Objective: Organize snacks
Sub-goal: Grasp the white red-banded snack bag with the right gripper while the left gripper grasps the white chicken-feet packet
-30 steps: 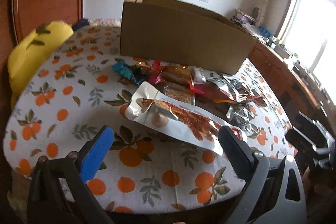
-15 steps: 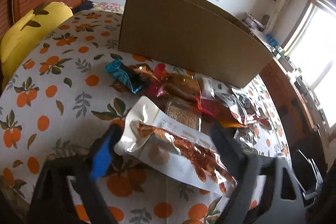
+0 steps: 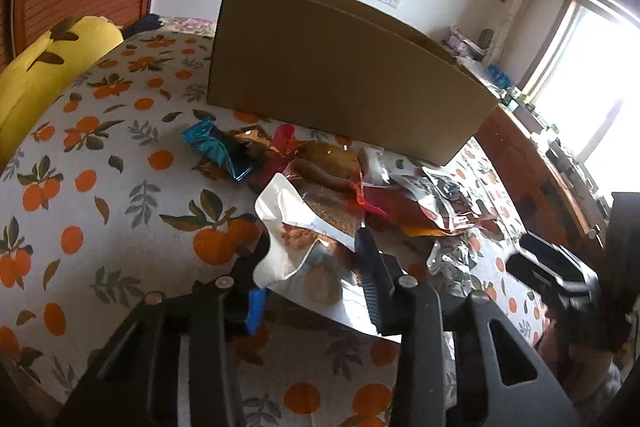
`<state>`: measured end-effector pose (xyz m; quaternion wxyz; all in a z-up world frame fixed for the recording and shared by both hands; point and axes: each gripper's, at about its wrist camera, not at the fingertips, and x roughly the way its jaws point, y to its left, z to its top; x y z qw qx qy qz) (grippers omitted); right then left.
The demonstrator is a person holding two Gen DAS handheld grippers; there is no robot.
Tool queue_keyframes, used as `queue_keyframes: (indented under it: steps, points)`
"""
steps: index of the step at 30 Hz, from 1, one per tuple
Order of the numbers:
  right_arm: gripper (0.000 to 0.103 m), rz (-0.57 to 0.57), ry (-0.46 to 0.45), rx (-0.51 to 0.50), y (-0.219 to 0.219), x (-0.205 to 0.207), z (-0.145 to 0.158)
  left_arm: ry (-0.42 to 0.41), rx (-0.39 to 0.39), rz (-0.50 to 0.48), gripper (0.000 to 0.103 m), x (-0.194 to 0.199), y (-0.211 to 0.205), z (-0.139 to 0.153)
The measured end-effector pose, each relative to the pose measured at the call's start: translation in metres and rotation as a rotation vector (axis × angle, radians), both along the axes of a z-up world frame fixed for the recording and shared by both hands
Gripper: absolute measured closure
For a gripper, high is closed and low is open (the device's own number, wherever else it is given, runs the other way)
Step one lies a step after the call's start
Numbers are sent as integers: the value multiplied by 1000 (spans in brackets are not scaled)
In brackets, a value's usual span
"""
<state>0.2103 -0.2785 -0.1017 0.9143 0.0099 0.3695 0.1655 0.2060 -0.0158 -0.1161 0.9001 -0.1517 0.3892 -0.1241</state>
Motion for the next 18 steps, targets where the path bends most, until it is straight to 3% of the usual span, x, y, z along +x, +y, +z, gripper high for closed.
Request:
queue_keyframes:
  steps: [3, 9, 11, 18]
  points:
    - [1, 11, -5, 3, 2, 7, 4, -18, -15, -16, 69, -3, 3, 5]
    - [7, 100, 12, -5, 29, 30, 0, -80, 47, -41, 69, -8, -5, 14]
    - [15, 129, 46, 4, 40, 43, -5, -93, 65, -46, 69, -7, -7, 14]
    - [17, 128, 144, 41, 60, 83, -15, -105, 63, -55, 69, -7, -3, 15]
